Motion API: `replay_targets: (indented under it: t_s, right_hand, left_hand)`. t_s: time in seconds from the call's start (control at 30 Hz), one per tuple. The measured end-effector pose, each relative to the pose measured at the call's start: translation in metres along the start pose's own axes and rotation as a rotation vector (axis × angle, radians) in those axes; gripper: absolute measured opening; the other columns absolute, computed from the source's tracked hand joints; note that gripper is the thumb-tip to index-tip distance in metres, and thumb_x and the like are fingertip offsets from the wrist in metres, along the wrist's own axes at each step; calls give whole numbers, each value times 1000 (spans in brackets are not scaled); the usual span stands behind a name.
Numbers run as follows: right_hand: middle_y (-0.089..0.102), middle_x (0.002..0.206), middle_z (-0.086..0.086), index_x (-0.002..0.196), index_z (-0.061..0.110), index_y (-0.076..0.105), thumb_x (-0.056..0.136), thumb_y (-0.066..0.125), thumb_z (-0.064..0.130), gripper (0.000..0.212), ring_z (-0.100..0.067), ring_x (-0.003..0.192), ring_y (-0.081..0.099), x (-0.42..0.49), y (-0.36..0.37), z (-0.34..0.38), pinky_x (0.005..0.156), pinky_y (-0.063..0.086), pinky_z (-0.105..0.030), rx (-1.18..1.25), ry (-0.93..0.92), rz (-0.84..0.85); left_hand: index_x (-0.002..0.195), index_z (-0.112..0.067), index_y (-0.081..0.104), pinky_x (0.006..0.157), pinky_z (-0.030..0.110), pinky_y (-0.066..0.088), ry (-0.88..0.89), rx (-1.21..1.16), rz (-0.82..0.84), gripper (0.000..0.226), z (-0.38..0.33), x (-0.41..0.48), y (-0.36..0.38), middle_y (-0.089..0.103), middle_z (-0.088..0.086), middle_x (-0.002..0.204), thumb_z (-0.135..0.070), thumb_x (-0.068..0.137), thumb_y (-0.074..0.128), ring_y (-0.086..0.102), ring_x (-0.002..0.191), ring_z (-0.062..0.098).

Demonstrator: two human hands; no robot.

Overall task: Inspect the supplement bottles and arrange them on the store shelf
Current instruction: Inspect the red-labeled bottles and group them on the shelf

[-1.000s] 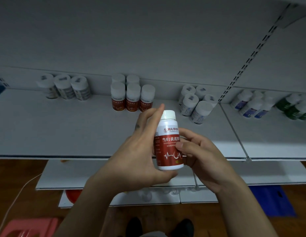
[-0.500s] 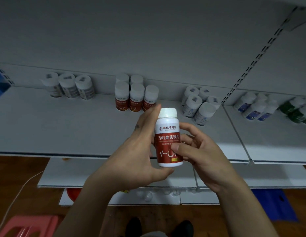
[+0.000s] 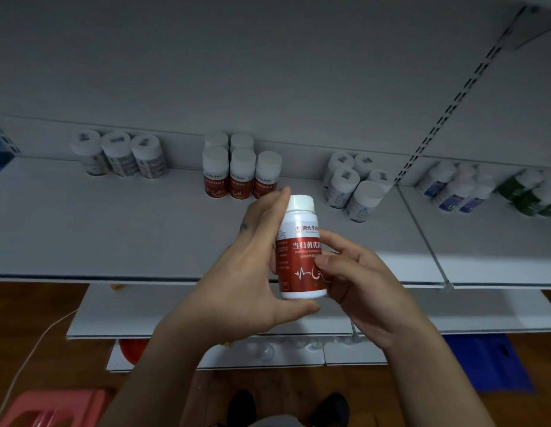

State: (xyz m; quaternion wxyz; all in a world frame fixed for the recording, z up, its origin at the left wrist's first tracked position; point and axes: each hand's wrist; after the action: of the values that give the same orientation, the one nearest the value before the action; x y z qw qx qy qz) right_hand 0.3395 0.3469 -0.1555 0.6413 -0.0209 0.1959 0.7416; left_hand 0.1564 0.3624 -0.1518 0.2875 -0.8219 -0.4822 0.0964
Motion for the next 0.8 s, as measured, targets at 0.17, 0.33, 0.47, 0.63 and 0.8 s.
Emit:
replay_targets:
  t_s: [0.17, 0.33, 0.47, 0.63, 0.8]
  right_hand:
    - [70, 108, -24, 125, 9, 59, 74, 66, 12, 51, -33, 94, 66, -3, -4, -1, 82, 52, -38, 19, -15, -24]
    - [74, 104, -12, 121, 14, 62, 59, 85, 18, 66, -23, 93, 71, -5, -4, -2, 76, 55, -30, -35, -43, -99]
    - [73, 103, -11, 112, 12, 69, 54, 88, 17, 61, -23, 93, 70, -7, -3, -1, 78, 56, -29, -75, -53, -100]
    - [73, 95, -7, 107, 12, 68, 59, 86, 12, 51, -20, 90, 70, -8, 4, 1, 76, 58, -29, -131, -45, -99]
    - [72, 104, -9, 119, 10, 66, 90, 62, 22, 32, -18, 93, 69, -8, 2, 4, 73, 54, -24, -15, 2, -20]
  left_hand:
    - [148, -46, -9, 85, 1, 37, -18, 30, 39, 127, -1, 2, 1, 0, -39, 143, -47, 64, 86, 35, 108, -12]
    - [143, -51, -12, 78, -2, 39, -84, 7, 67, 127, 2, 2, 0, 17, -34, 126, -47, 63, 86, 31, 108, -27]
    - [149, -41, -15, 89, 1, 37, -29, 1, 85, 133, 2, 4, 5, 1, -34, 145, -42, 64, 87, 27, 120, -20]
    - [150, -46, -11, 95, 3, 37, 19, -45, 61, 135, -1, 6, 7, 0, -35, 146, -38, 61, 91, 22, 127, -21]
    - [147, -44, 8, 86, 0, 37, 36, -8, -11, 124, 2, 7, 5, 18, -30, 133, -38, 57, 93, 32, 116, -17]
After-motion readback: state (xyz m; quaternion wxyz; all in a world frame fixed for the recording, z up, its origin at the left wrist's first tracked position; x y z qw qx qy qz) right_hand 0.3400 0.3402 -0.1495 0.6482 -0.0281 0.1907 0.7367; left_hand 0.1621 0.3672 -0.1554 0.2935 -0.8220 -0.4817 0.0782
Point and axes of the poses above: each hand's wrist, its own x-axis towards the middle knuckle, its own y-axis out of the palm, z = x × y
